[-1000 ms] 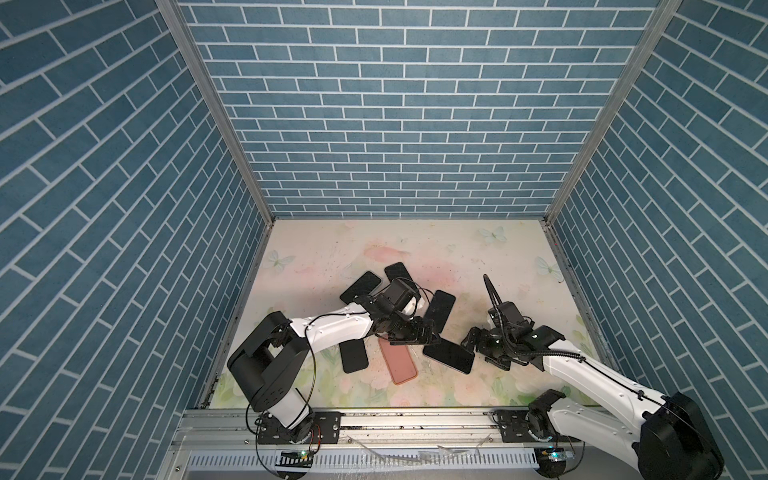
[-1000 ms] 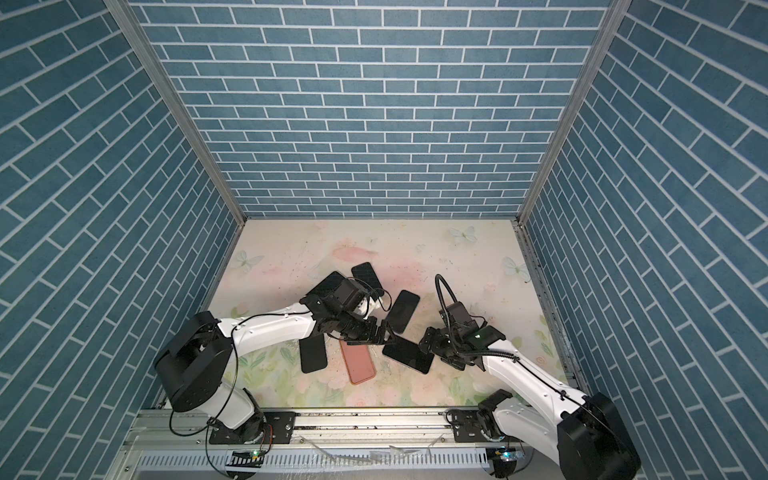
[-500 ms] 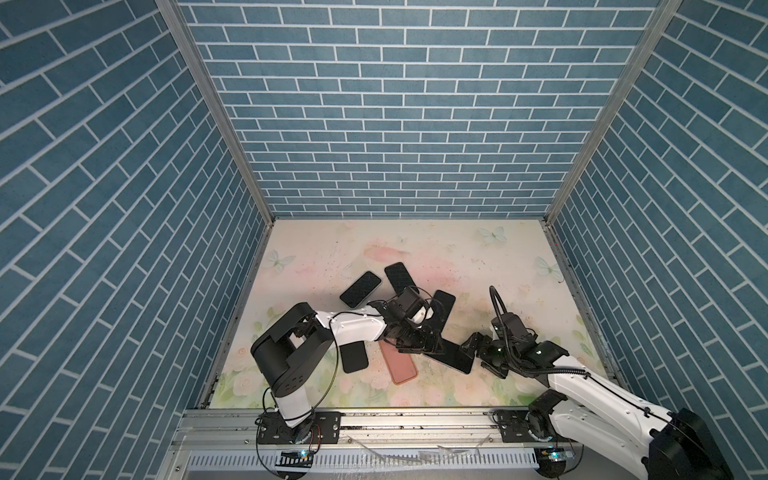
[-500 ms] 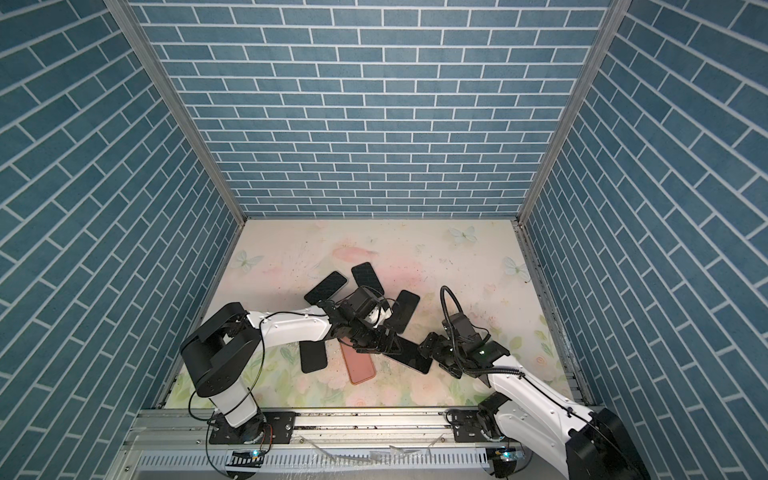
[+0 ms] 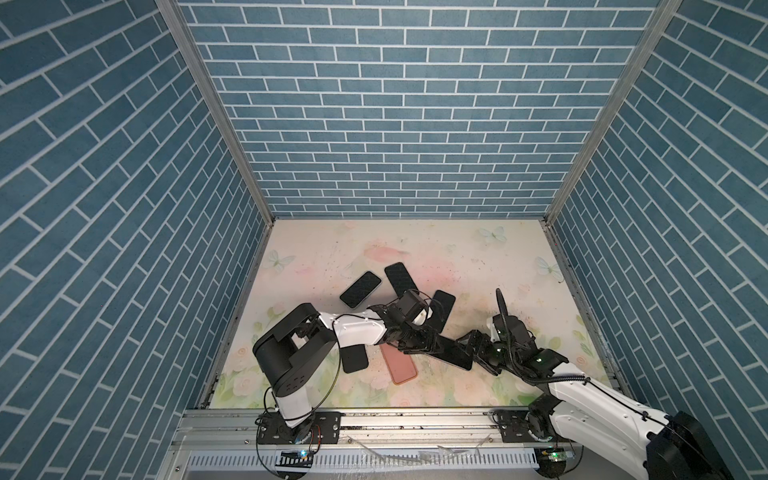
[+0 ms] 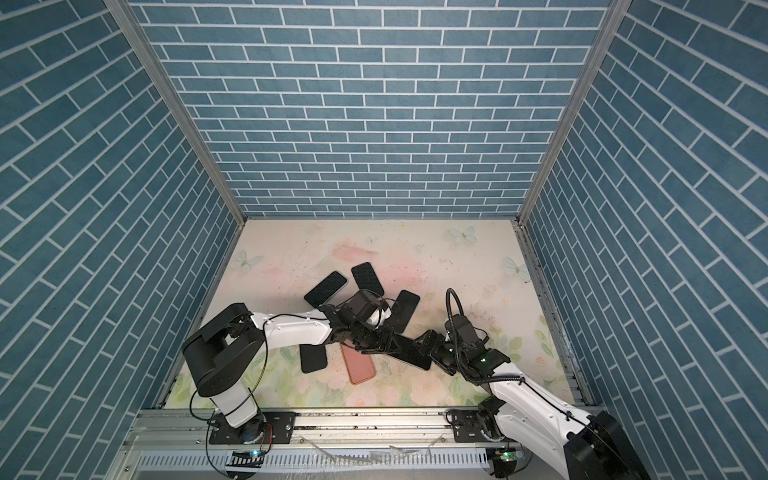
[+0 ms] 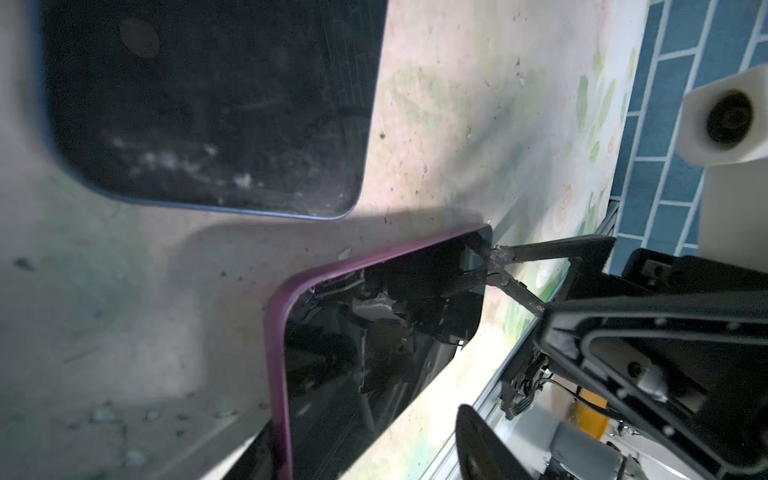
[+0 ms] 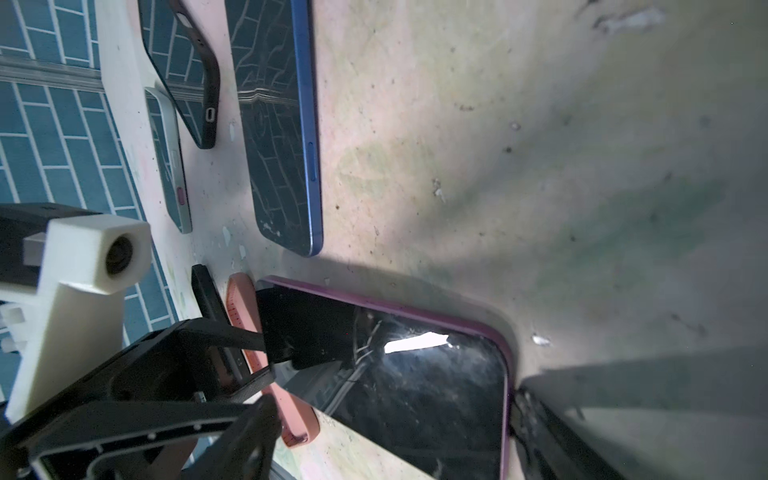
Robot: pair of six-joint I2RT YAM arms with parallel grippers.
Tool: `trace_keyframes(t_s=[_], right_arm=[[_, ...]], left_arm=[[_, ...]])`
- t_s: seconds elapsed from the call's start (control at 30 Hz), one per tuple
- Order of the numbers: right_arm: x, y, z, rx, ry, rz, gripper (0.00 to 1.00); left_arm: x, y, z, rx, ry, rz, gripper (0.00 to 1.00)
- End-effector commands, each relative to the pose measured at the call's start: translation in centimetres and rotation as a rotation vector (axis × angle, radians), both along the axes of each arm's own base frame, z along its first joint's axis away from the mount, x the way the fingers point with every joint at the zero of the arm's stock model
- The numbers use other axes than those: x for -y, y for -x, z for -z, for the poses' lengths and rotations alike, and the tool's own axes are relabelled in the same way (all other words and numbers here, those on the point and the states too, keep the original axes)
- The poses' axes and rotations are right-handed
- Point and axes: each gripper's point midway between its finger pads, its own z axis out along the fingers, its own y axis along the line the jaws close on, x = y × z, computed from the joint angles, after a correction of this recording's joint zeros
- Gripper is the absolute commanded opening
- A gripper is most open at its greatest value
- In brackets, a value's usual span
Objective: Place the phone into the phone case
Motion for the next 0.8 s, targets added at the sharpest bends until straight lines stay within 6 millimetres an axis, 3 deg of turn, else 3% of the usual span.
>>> trace_keyframes(t_s=[0.0, 0.23, 0.4, 0.53, 0.7, 0.77], right_arm=[[0.2, 2.4, 2.1, -0.089, -0.003, -0.040, 0.88], [0.9, 2.8, 2.6, -0.095, 0.031, -0.033, 0.88], [1.1, 2.5, 2.4, -0.074, 0.040, -0.026, 0.88], [1.3, 2.2, 1.9, -0.054, 0.055, -0.028, 0.88], [1.6, 1.2, -0.2, 0.006, 0.069, -0.022, 0.89], [2.1, 0.3, -2.0, 0.060, 0.092, -0.017, 0.90]], left_arm=[[2.7, -0.6, -4.0, 0.084, 0.170, 0.021, 0.56], [3.3, -1.0, -5.1, 0.100, 0.218, 0.007, 0.39], [3.2, -1.0, -4.7, 0.091, 0.209, 0.001, 0.23], [3.0, -0.9, -4.5, 0.087, 0.200, -0.002, 0.19], [2.7, -1.0, -4.6, 0.092, 0.195, -0.016, 0.11], [2.6, -1.1, -5.1, 0.103, 0.197, -0.027, 0.09]])
